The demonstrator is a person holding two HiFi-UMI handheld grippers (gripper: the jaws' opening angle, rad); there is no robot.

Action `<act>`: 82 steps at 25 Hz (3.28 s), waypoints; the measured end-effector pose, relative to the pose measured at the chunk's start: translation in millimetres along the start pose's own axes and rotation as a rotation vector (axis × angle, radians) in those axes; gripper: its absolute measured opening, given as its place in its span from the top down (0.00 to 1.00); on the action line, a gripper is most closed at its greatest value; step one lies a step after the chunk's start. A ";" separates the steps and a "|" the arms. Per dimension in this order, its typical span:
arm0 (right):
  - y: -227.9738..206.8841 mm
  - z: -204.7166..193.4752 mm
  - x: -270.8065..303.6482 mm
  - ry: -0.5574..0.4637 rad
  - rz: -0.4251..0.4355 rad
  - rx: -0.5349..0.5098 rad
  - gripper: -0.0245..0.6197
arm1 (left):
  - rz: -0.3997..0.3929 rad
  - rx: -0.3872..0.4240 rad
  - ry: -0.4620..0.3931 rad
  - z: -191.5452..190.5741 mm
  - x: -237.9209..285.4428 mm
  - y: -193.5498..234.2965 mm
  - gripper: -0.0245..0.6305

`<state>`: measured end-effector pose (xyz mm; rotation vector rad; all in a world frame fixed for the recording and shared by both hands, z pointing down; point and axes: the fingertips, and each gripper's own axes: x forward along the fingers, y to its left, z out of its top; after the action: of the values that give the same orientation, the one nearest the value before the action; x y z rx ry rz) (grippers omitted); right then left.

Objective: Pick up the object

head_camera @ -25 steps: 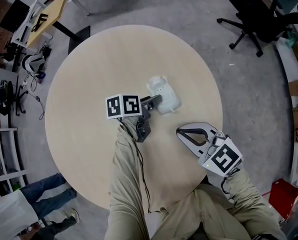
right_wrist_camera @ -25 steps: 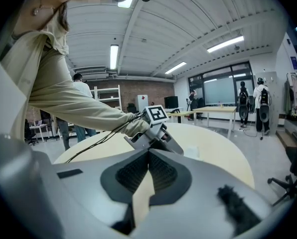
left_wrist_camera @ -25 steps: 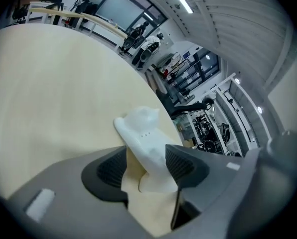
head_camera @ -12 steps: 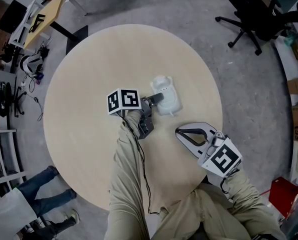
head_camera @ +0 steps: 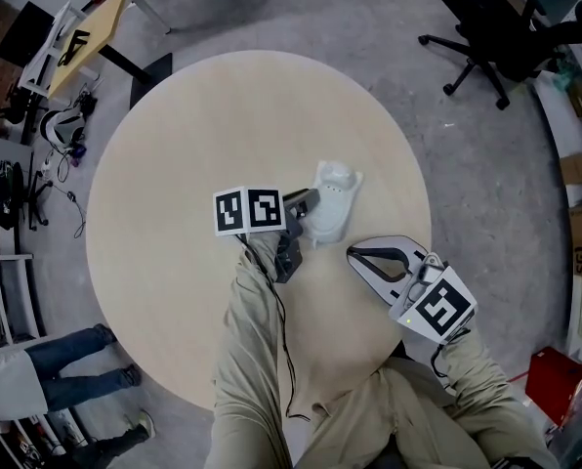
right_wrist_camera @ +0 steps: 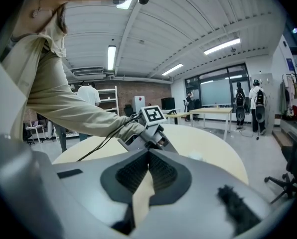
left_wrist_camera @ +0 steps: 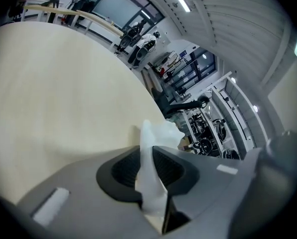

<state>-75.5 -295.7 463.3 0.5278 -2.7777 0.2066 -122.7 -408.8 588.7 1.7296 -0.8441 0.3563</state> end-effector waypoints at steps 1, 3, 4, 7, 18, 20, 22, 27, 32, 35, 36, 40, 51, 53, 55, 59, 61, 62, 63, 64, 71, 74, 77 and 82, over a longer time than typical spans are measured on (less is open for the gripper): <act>0.3 0.4 -0.3 0.000 0.001 0.000 0.96 | 0.000 -0.001 -0.010 -0.6 -3.3 0.6 0.84; 1.5 0.2 -1.3 0.005 0.005 -0.004 0.96 | 0.000 -0.001 -0.034 -1.1 -10.7 0.5 0.84; 2.7 0.2 -1.8 0.005 0.008 -0.005 0.96 | 0.000 0.003 -0.051 -0.8 -15.1 -0.2 0.84; 7.3 4.3 -0.8 -0.009 0.018 -0.014 0.96 | 0.016 0.059 -0.121 2.8 -32.0 -2.7 0.84; 17.5 24.1 0.2 -0.024 0.059 -0.056 0.96 | 0.194 0.450 -0.320 -5.0 -99.7 -36.8 0.84; 19.7 30.7 -1.1 -0.036 0.067 -0.072 0.96 | 0.207 0.498 -0.356 -10.2 -110.9 -45.1 0.84; 22.5 36.8 -2.5 -0.045 0.074 -0.084 0.96 | 0.215 0.529 -0.395 -15.4 -122.4 -53.3 0.84; 34.0 44.0 -7.8 -0.045 0.086 -0.100 0.96 | 0.241 0.604 -0.484 -28.5 -152.6 -76.3 0.84; 42.1 55.6 -14.7 -0.062 0.104 -0.123 0.96 | 0.260 0.661 -0.579 -38.2 -180.9 -100.9 0.84; 52.5 55.8 -18.8 -0.066 0.110 -0.134 0.96 | 0.289 0.701 -0.614 -53.5 -195.5 -105.0 0.84; 55.5 57.1 -19.6 -0.070 0.114 -0.138 0.96 | 0.298 0.705 -0.629 -56.8 -200.9 -107.0 0.84; 55.1 63.3 -24.4 -0.076 0.133 -0.153 0.96 | 0.336 0.717 -0.669 -58.4 -212.9 -118.5 0.84; 70.4 63.8 -38.4 -0.096 0.189 -0.197 0.96 | 0.391 0.731 -0.746 -82.6 -232.2 -135.2 0.84; 80.5 62.6 -42.0 -0.089 0.186 -0.202 0.96 | 0.395 0.733 -0.756 -95.0 -240.5 -137.2 0.84; 91.9 60.4 -45.7 -0.086 0.183 -0.201 0.96 | 0.396 0.742 -0.758 -107.8 -247.0 -138.1 0.84; 109.1 59.0 -52.5 -0.084 0.168 -0.214 0.96 | 0.397 0.749 -0.782 -122.9 -258.9 -142.0 0.84; 120.4 62.2 -57.0 -0.090 0.159 -0.222 0.96 | 0.393 0.758 -0.791 -132.6 -266.5 -146.0 0.84; 127.3 63.5 -59.7 -0.094 0.153 -0.224 0.96 | 0.389 0.766 -0.791 -139.1 -270.4 -147.8 0.84; 134.7 63.9 -62.7 -0.096 0.145 -0.225 0.96 | 0.386 0.775 -0.790 -146.6 -274.6 -149.5 0.84; 142.6 63.4 -65.8 -0.097 0.136 -0.225 0.96 | 0.383 0.783 -0.788 -154.8 -279.2 -151.0 0.84; 204.4 53.4 -93.4 -0.107 0.081 -0.232 0.96 | 0.368 0.816 -0.798 -215.8 -312.2 -161.0 0.84; 229.6 55.8 -108.3 -0.127 0.053 -0.237 0.96 | 0.362 0.825 -0.808 -241.4 -323.7 -169.7 0.84; 249.7 44.8 -125.6 -0.138 0.041 -0.242 0.96 | 0.360 0.839 -0.817 -266.9 -329.5 -178.2 0.84; 273.6 46.6 -157.4 -0.147 0.010 -0.234 0.96 | 0.359 0.861 -0.822 -297.6 -338.4 -199.4 0.84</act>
<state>-52.2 0.0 345.9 0.4869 -2.8931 -0.1605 -167.8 11.5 335.6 2.5813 -1.7914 0.2481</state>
